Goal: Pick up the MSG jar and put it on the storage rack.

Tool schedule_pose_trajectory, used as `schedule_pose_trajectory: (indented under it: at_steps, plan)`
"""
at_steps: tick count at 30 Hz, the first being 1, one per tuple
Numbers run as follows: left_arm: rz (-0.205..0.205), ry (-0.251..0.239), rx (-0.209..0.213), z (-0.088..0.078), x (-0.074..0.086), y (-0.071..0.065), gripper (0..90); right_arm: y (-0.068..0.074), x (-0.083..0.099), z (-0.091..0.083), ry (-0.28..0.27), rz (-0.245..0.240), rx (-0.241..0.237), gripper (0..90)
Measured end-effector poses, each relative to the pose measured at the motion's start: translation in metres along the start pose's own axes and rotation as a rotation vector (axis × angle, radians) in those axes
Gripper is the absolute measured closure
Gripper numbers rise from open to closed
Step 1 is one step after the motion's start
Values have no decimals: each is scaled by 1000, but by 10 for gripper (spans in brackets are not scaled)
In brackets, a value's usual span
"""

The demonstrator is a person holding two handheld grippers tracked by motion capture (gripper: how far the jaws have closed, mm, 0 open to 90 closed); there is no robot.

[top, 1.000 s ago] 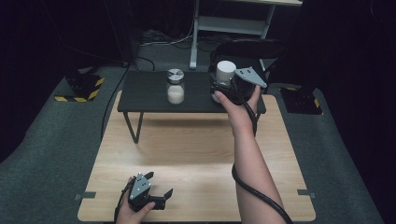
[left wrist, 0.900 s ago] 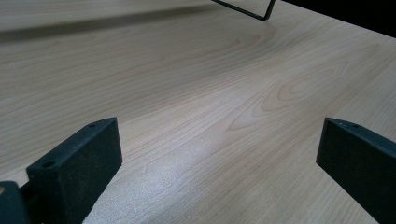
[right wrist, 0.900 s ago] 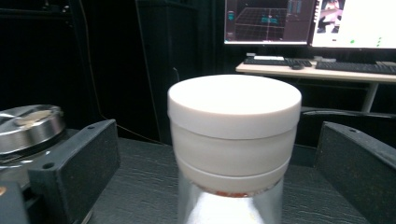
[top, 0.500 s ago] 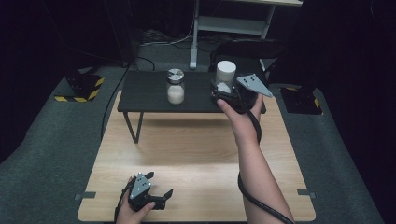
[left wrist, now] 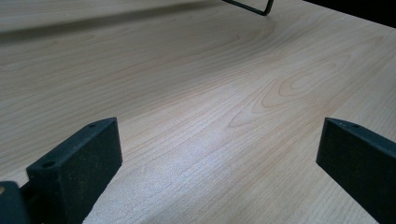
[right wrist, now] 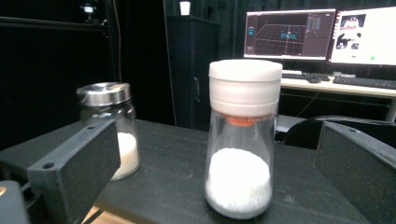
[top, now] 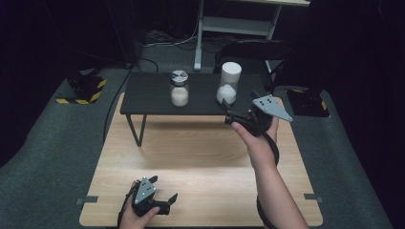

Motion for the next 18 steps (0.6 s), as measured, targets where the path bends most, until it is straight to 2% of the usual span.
schedule_pose_trajectory:
  at_steps: [5,18]
  plan:
    - [1,-2,-1,0,0,0,3,-2,5,-18,-14,8,-21,1]
    - [8,-1,2,0,0,-1,3,-1,24,-63,-16,-20,-47,1]
Point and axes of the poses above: each handheld gripper's, and its own axes: z roughly forward along the jaws, x roughly out of its underside, y roughly to its left, the point moved 1 cm from there along z, roughly forward along the jaws, and after that the axes turned 13 degrees about -y, right-handed, at the moved point
